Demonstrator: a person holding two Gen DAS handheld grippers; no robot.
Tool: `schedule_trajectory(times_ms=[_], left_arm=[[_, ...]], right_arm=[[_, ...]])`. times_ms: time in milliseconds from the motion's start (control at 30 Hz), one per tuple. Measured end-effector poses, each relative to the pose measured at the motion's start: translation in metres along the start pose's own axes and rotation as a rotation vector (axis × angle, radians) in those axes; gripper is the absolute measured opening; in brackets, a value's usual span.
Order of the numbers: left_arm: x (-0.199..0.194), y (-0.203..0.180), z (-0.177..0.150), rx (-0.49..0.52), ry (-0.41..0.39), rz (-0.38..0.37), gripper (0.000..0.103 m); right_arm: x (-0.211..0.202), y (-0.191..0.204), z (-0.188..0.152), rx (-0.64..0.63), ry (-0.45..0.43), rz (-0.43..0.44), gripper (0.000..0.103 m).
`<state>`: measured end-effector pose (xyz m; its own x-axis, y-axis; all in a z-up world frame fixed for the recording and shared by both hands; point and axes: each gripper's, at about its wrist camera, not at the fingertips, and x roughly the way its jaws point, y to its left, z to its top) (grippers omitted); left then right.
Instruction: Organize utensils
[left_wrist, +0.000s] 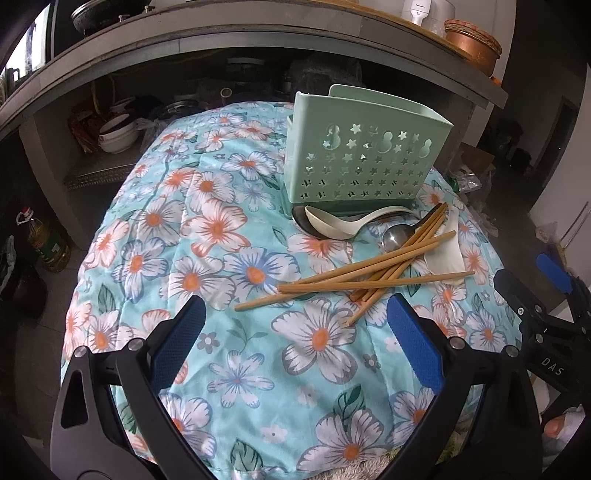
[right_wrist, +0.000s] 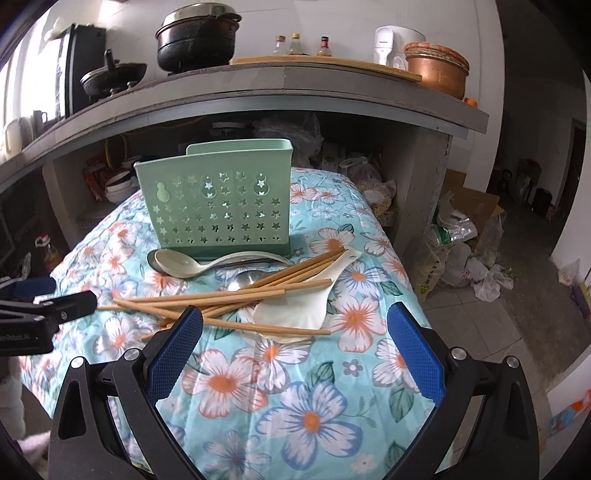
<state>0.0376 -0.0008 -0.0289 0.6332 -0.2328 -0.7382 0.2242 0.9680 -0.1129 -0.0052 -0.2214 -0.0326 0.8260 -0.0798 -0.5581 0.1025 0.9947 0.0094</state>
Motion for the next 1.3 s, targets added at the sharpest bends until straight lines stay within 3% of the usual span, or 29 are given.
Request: schedule_trajectory(times_ms=[233, 633, 833, 1100, 1300], left_arm=[[0.023, 0.010, 0.014, -0.035, 0.004, -0.077, 0.095], [0.043, 0.038, 0.047, -0.052, -0.068, -0.037, 0.095], [0.056, 0.039, 0.061, -0.004, -0.071, -0.078, 0.095], [0.078, 0.033, 0.065, 0.025, 0.006, -0.190, 0.057], [0.102, 0.038, 0.066, 0.001, 0.078, -0.199, 0.038]], right_arm=[[0.017, -0.007, 0.001, 0.068, 0.053, 0.009, 0.098], [0.042, 0.001, 0.007, 0.064, 0.100, 0.032, 0.098], [0.051, 0.003, 0.012, 0.069, 0.104, 0.049, 0.098], [0.064, 0.005, 0.015, 0.076, 0.126, 0.055, 0.098], [0.069, 0.009, 0.018, 0.058, 0.125, 0.053, 0.097]])
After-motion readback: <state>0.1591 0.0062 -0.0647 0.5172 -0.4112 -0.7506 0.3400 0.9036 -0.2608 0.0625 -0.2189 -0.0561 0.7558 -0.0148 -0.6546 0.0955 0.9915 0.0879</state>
